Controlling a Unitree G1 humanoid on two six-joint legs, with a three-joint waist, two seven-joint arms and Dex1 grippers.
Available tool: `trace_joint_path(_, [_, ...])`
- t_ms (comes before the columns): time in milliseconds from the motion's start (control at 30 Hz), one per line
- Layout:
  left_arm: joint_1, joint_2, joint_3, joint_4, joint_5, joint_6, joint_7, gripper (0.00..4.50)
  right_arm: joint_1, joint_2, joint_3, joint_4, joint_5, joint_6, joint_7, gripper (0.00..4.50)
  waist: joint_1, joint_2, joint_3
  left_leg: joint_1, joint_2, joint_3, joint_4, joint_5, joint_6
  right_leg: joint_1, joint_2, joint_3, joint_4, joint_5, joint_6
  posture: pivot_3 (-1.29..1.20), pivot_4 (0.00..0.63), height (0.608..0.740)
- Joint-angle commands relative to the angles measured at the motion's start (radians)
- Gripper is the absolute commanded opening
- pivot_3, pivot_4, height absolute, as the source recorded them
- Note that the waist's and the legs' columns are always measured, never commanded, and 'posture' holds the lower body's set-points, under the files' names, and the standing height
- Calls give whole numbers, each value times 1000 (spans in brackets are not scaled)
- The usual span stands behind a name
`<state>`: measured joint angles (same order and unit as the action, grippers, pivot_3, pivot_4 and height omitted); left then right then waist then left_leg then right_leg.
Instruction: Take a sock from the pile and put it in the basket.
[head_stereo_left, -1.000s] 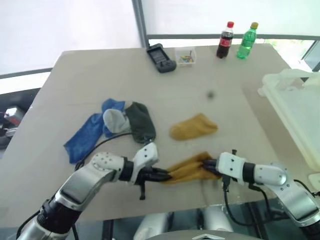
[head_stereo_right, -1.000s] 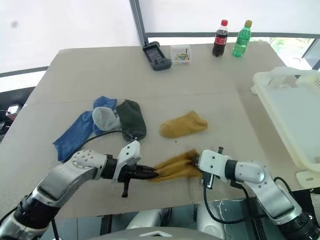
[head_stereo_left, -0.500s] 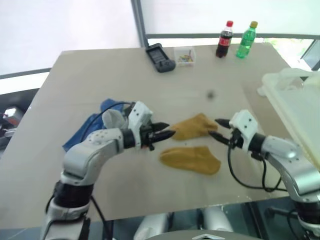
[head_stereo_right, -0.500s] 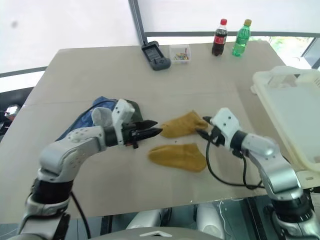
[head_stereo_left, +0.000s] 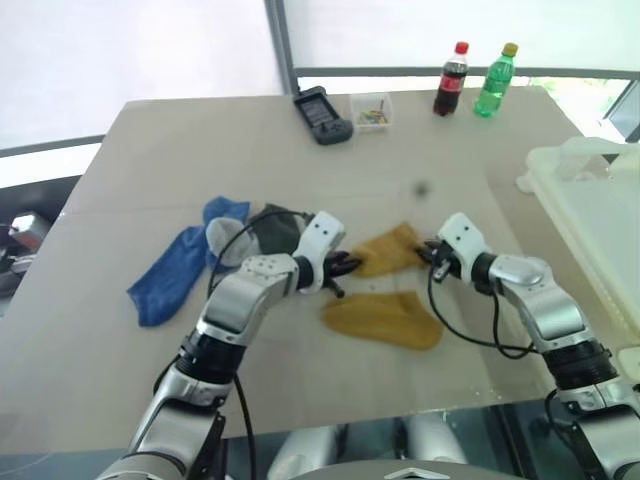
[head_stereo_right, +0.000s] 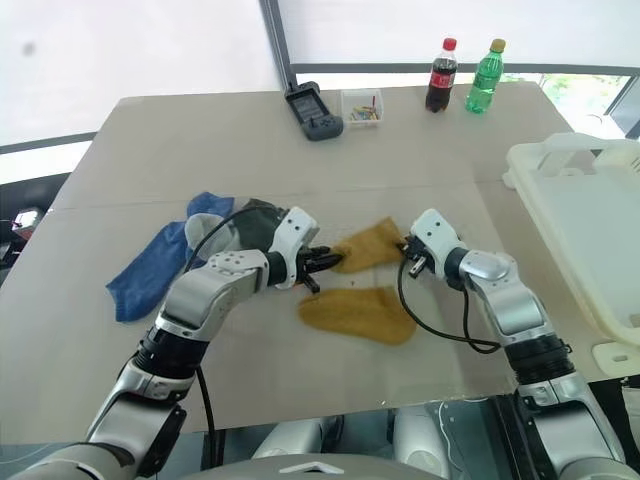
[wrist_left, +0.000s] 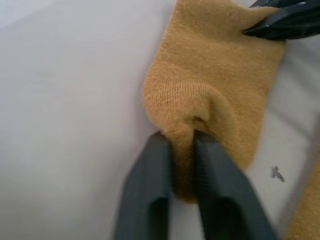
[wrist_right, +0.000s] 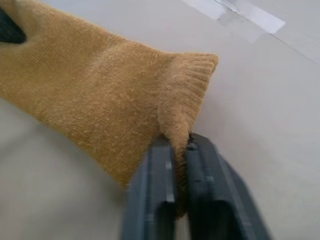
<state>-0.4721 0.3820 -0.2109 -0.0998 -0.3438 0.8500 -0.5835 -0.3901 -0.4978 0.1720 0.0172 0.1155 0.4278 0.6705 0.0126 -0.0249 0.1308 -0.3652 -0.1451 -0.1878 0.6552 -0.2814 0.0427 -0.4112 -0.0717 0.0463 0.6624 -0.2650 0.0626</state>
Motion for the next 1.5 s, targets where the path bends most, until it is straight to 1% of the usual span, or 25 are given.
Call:
trace_joint_path(33, [-10, -9, 100, -66, -110, 10, -65, 98, 25, -12, -88, -146, 77, 71, 6, 0, -1, 0, 0, 0, 0, 0, 0, 0, 0, 0, 0, 0, 0, 0, 0, 0, 150, 740])
trace_joint_path(100, [-14, 11, 148, -109, -188, 72, -103, 98, 50, -20, -141, -270, 151, 164, 7, 0, -2, 0, 0, -3, 0, -1, 0, 0, 0, -2, 0, -1, -1, 0, 0, 0, 150, 740])
trace_joint_path(233, [-14, 109, 225, -179, -331, 206, -191, 98, 140, -55, -246, -572, 338, 395, -2, 0, -8, 0, 0, -5, 0, -2, 0, 0, 0, -3, 0, -1, -1, 0, 0, 0, 150, 740])
trace_joint_path(300, [-11, 181, 241, -207, -387, 258, -248, 98, 200, -75, -276, -694, 400, 470, -17, 0, -8, 0, 0, -5, 0, -3, -1, 0, 0, -3, 0, -2, -2, 0, 0, 0, 150, 740])
trace_joint_path(400, [2, 282, 217, -230, -418, 280, -318, 98, 297, -87, -298, -833, 447, 542, -71, 0, -7, 1, 0, -4, 0, -4, -1, 0, 0, -3, 0, -2, -2, 0, 0, 0, 150, 740])
trace_joint_path(467, [21, 330, 174, -227, -379, 231, -352, 98, 353, -83, -290, -902, 451, 569, -117, 0, -1, 1, 1, -3, 0, -3, -1, 0, 0, -1, 0, -2, -1, 0, 0, 0, 150, 740])
trace_joint_path(533, [26, 345, 136, -203, -333, 188, -354, 98, 388, -79, -273, -934, 442, 578, -155, 0, 2, 1, 1, 0, 0, -2, -1, 0, 0, 0, 0, -1, -1, 0, 0, 0, 150, 740])
trace_joint_path(767, [50, 360, 41, -157, -257, 128, -376, 98, 530, -78, -134, -932, 344, 509, -238, 0, 1, 1, 1, 0, 0, -1, -2, 0, 0, 0, 0, -1, -1, 0, 0, 0, 150, 740])
trace_joint_path(933, [70, 342, -17, -124, -185, 81, -358, 98, 571, -96, -56, -890, 256, 442, -265, 0, 1, 1, 1, 1, 0, -1, -3, 0, 0, 0, 0, 0, -1, 0, 0, 0, 150, 740])
trace_joint_path(967, [78, 337, -35, -108, -162, 57, -357, 557, 576, -103, -34, -866, 231, 418, -265, 0, 1, 1, 1, 1, 0, -1, -3, 0, 0, 0, 0, 0, -2, 0, 0, 0, 150, 740])
trace_joint_path(1000, [86, 332, -46, -99, -146, 31, -363, 991, 579, -112, -15, -843, 214, 391, -252, 348, 2, 1, 1, 1, 0, -1, -2, 0, 0, 0, 0, 0, -1, 0, 0, 0, 150, 740])
trace_joint_path(1033, [92, 326, -46, -95, -143, 14, -367, 1265, 583, -118, -2, -826, 202, 368, -241, 711, 2, 1, 1, 2, 0, -1, -2, 0, 0, 0, 0, 0, -1, 0, 0, 0, 150, 740])
trace_joint_path(1067, [98, 310, -26, -100, -155, 4, -363, 1733, 590, -122, 1, -817, 186, 347, -242, 993, 2, 1, 1, 2, 0, -1, -2, 0, 0, 0, 0, 0, -1, 0, 0, 0, 150, 740])
trace_joint_path(1100, [102, 294, 2, -105, -167, -7, -354, 2186, 598, -122, -3, -816, 170, 326, -250, 1446, 4, 1, 1, 2, 0, -1, -2, 0, 0, 0, 0, 0, -1, 0, 0, 0, 150, 740])
trace_joint_path(1167, [114, 281, 57, -118, -193, -26, -350, 3145, 621, -121, -39, -822, 164, 270, -241, 2503, 3, 1, 1, 1, 0, -1, -2, 0, 0, 0, 0, -1, -1, 0, 0, 0, 150, 740])
trace_joint_path(1200, [126, 283, 79, -125, -203, -37, -357, 3162, 635, -123, -69, -832, 177, 239, -221, 2926, 3, 1, 1, 1, 0, -1, -2, 0, 0, 0, 0, -1, -1, 0, 0, 0, 150, 740])
trace_joint_path(1267, [150, 293, 127, -143, -233, -23, -364, 3162, 672, -126, -161, -870, 243, 218, -174, 2926, 2, 1, 1, 1, 0, -1, -3, 0, 0, 0, 0, 0, -2, 0, 0, 0, 150, 740])
trace_joint_path(1367, [173, 316, 170, -161, -270, 27, -362, 3162, 717, -165, -263, -911, 289, 177, -98, 2926, 3, 1, 1, 1, 0, -1, -3, 0, 0, 0, 0, 0, -2, 0, 0, 0, 150, 740])
trace_joint_path(1433, [179, 330, 185, -162, -293, 78, -355, 3162, 717, -176, -311, -919, 306, 150, -73, 2926, 3, 1, 1, 1, 0, -1, -2, 0, 0, 0, 0, -1, -1, 0, 0, 0, 150, 740])
trace_joint_path(1500, [192, 347, 175, -162, -294, 110, -357, 3162, 683, -174, -324, -909, 315, 135, -70, 2926, 3, 1, 1, 2, 0, -1, -2, 0, 0, 0, 0, -1, -1, 0, 0, 0, 150, 740])
